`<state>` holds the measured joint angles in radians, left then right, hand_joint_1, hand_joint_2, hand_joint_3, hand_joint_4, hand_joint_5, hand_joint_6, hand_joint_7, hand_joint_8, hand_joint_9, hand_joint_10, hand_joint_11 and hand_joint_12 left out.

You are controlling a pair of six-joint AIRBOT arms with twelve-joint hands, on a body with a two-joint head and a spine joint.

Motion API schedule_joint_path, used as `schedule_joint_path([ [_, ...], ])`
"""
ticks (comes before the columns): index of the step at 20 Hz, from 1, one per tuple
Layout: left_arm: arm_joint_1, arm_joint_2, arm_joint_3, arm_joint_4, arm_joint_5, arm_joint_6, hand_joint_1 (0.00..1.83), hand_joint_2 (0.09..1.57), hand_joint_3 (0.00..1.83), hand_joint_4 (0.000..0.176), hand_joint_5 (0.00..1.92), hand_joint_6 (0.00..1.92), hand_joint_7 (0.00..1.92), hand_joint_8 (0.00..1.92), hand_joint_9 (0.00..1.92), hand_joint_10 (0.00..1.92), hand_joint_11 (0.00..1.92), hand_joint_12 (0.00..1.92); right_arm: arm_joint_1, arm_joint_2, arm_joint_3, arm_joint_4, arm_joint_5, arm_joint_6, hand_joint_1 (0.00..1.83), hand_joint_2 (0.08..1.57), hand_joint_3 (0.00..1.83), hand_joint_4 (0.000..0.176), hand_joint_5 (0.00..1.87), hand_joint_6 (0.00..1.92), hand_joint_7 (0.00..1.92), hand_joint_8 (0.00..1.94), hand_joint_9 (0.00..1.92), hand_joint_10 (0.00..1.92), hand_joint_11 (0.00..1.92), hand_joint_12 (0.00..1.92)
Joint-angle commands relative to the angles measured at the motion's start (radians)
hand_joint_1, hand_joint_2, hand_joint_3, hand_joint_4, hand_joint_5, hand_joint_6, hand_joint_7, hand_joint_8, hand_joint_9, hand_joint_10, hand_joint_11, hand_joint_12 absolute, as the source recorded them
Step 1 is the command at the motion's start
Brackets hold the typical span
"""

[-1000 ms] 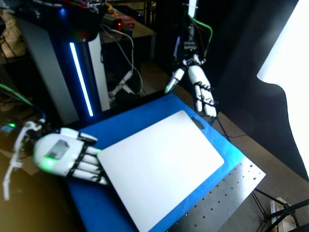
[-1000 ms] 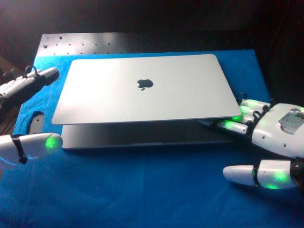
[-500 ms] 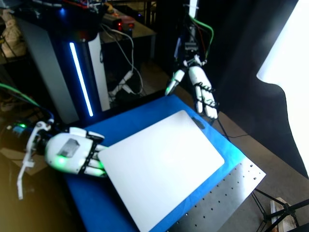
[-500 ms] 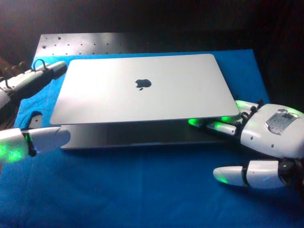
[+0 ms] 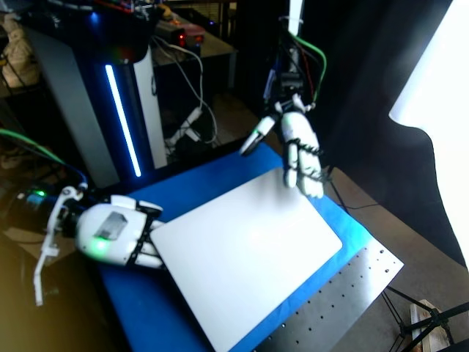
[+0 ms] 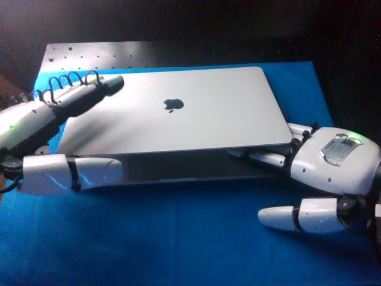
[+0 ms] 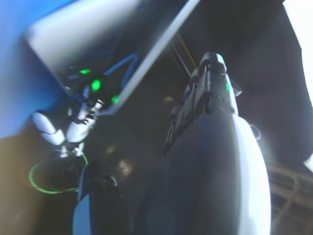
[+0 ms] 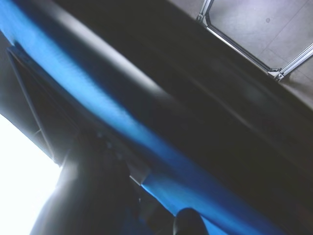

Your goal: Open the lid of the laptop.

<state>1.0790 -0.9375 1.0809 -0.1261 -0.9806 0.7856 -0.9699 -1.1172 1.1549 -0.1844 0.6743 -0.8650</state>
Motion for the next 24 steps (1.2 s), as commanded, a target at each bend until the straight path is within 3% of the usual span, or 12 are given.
schedule_joint_path([
  [1,-0.016,-0.01,0.008,-0.002,-0.097,-0.012,0.41,0.94,0.0,0.176,0.0,0.0,0.0,0.0,0.0,0.0,0.0,0.0,0.012,-0.017,0.0,-0.01,0.045,0.009,0.0,1.28,0.0,0.0,0.0,0.0,0.0,0.0,0.0,0.0,0.0,0.0],
  [6,-0.021,-0.021,0.021,0.021,-0.053,-0.015,0.53,0.93,0.0,0.176,0.0,0.0,0.0,0.0,0.0,0.0,0.0,0.0,0.012,-0.017,0.012,-0.009,0.046,0.038,0.0,1.28,0.0,0.0,0.0,0.0,0.0,0.0,0.0,0.0,0.0,0.0],
  [8,-0.059,-0.044,0.049,0.043,0.006,-0.012,0.69,0.9,0.0,0.176,0.0,0.0,0.0,0.0,0.0,0.0,0.0,0.0,0.012,-0.017,0.012,-0.008,0.046,0.039,0.0,1.29,0.0,0.0,0.0,0.0,0.0,0.0,0.0,0.0,0.0,0.0],
  [10,-0.096,-0.055,0.059,0.063,0.062,0.025,0.75,0.89,0.0,0.176,0.0,0.0,0.0,0.0,0.0,0.0,0.0,0.0,0.012,-0.017,0.012,-0.008,0.046,0.039,0.0,1.29,0.0,0.0,0.0,0.0,0.0,0.0,0.0,0.0,0.0,0.0],
  [13,-0.178,-0.072,0.062,0.1,0.163,0.149,0.89,0.85,0.0,0.176,0.0,0.0,0.0,0.0,0.0,0.0,0.0,0.0,0.012,-0.018,0.012,-0.008,0.046,0.039,0.0,1.28,0.0,0.0,0.0,0.0,0.0,0.0,0.0,0.0,0.0,0.0],
  [16,-0.205,-0.086,0.078,0.109,0.197,0.17,1.01,0.9,0.01,0.176,0.0,0.0,0.0,0.0,0.0,0.0,0.0,0.0,0.012,-0.02,0.012,-0.008,0.046,0.039,0.0,1.27,0.0,0.0,0.0,0.0,0.0,0.0,0.0,0.0,0.0,0.0],
  [19,-0.224,-0.095,0.102,0.108,0.221,0.178,1.05,1.01,0.02,0.176,0.0,0.0,0.0,0.0,0.0,0.0,0.0,0.0,0.012,-0.021,0.012,-0.008,0.046,0.04,0.0,1.27,0.0,0.0,0.0,0.0,0.0,0.0,0.0,0.0,0.0,0.0],
  [20,-0.237,-0.098,0.106,0.09,0.233,0.217,1.1,1.01,0.01,0.176,0.0,0.0,0.0,0.0,0.0,0.0,0.0,0.0,0.011,-0.021,0.012,-0.008,0.046,0.043,0.0,1.28,0.0,0.0,0.0,0.0,0.0,0.0,0.0,0.0,0.0,0.0],
  [24,-0.28,-0.1,0.108,0.047,0.232,0.301,0.97,1.05,0.01,0.176,0.0,0.0,0.0,0.0,0.0,0.0,0.0,0.0,0.01,-0.023,0.012,-0.008,0.046,0.049,0.0,1.27,0.0,0.0,0.0,0.0,0.0,0.0,0.0,0.0,0.0,0.0],
])
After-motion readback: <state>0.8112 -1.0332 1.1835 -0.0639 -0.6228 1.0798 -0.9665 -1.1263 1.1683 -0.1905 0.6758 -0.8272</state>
